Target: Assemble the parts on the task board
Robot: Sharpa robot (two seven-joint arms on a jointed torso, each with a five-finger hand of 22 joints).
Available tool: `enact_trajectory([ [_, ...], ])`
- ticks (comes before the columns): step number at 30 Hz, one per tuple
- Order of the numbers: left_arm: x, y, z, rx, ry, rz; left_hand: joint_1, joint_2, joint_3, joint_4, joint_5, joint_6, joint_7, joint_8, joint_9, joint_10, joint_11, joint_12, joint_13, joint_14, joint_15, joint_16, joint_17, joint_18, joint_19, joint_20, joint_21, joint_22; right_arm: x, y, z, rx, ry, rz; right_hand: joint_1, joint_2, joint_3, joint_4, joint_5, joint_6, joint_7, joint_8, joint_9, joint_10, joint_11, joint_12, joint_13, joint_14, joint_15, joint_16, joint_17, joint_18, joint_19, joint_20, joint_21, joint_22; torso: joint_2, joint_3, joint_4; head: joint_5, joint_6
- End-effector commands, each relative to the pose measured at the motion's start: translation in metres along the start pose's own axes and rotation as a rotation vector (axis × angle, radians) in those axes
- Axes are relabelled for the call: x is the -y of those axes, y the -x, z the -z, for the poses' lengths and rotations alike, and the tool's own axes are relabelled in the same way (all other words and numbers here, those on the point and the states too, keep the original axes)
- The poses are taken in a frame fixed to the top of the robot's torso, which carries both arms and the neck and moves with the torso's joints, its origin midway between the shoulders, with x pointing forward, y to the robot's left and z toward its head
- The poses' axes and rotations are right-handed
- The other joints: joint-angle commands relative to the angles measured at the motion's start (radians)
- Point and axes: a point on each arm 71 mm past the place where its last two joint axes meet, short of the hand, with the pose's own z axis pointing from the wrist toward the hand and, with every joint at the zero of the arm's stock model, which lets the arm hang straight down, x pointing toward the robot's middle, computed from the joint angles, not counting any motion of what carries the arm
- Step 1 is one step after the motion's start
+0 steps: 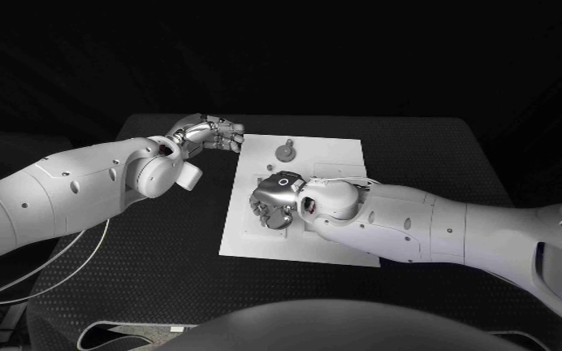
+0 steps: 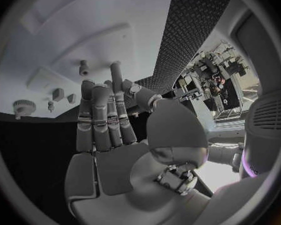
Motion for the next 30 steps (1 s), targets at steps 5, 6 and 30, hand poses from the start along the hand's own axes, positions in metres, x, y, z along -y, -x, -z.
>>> enact_trajectory([
  [5,0.0014,-0.0021,-0.0006,-0.018,-0.009,0.002,0.001,0.012,-0.005,-0.001,-0.004,-0.001,0.008,0.007,-0.002,-0.001,0.005,-0.001,-0.001,0.005,0.005,-0.005,-0.001,-0.014,0.008,0.000,0.002,-0.002,0.0017,-0.0182,0.0040,-0.112,-0.011,0.011,0.010,0.009,0.003,-0.001,0.004,0.008,0.000,0.002,0.002,0.021,-0.012,0.001,0.000,-0.001,-0.011,0.007,0.001,0.021,-0.007,0.000,0.007,0.026,0.000,-0.0007,0.0003,0.002,0.000],
  [6,0.0014,-0.0021,-0.0006,-0.018,-0.009,0.002,0.001,0.012,-0.005,-0.001,-0.004,-0.001,0.008,0.007,-0.002,-0.001,0.005,-0.001,-0.001,0.005,0.005,-0.005,-0.001,-0.014,0.008,0.000,0.002,-0.002,0.0018,-0.0184,0.0040,-0.114,-0.011,0.011,0.010,0.009,0.003,-0.001,0.004,0.008,0.000,0.002,0.002,0.021,-0.012,0.001,0.001,-0.001,-0.011,0.007,0.002,0.021,-0.007,0.000,0.007,0.026,0.000,-0.0007,0.0004,0.002,0.000],
  [30,0.0011,-0.0017,-0.0005,-0.018,-0.007,0.002,0.001,0.013,-0.006,-0.001,-0.004,-0.001,0.009,0.007,-0.003,-0.001,0.005,0.000,-0.002,0.006,0.005,-0.006,-0.001,-0.014,0.008,0.000,0.002,-0.003,-0.0025,-0.0186,0.0068,-0.113,0.004,-0.007,0.011,0.011,0.003,-0.001,0.004,0.010,0.000,0.002,0.004,0.023,-0.012,0.000,0.003,-0.003,-0.012,0.011,0.003,0.021,-0.010,0.000,0.012,0.026,0.000,-0.0003,0.0006,0.006,0.000],
])
